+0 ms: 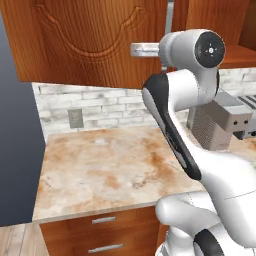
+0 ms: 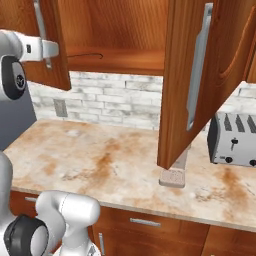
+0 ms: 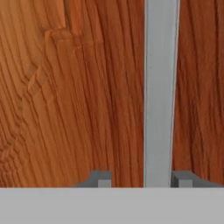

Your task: Open the cabinet and move the ladle to the pot. Then close the cabinet.

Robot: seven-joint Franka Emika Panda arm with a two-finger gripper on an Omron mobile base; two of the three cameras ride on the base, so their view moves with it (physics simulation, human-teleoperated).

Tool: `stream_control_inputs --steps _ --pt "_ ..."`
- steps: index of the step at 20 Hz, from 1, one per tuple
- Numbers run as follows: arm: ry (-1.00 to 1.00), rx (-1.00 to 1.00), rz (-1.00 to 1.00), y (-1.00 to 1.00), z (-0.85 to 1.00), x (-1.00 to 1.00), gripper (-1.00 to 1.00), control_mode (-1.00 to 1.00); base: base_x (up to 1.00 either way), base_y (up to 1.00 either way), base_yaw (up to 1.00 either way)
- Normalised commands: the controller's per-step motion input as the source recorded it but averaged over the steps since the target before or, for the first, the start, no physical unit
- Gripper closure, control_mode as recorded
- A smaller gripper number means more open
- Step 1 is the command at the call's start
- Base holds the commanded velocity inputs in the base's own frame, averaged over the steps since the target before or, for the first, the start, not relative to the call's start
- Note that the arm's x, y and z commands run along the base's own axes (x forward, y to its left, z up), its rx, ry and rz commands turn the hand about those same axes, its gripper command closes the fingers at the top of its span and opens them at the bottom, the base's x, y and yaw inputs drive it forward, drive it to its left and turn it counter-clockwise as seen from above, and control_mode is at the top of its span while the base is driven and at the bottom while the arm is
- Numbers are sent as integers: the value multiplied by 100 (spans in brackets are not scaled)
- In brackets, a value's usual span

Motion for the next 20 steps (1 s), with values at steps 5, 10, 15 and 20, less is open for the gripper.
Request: stream_control_inputs --steps 5,10,15,20 --pt "-6 0 0 94 13 -100 100 -100 0 0 0" --pt "-1 0 0 97 10 -100 100 -100 0 0 0" --pt "0 0 0 94 3 -99 -100 -100 0 0 0" --pt "0 0 0 41 0 -76 -100 -100 0 0 0"
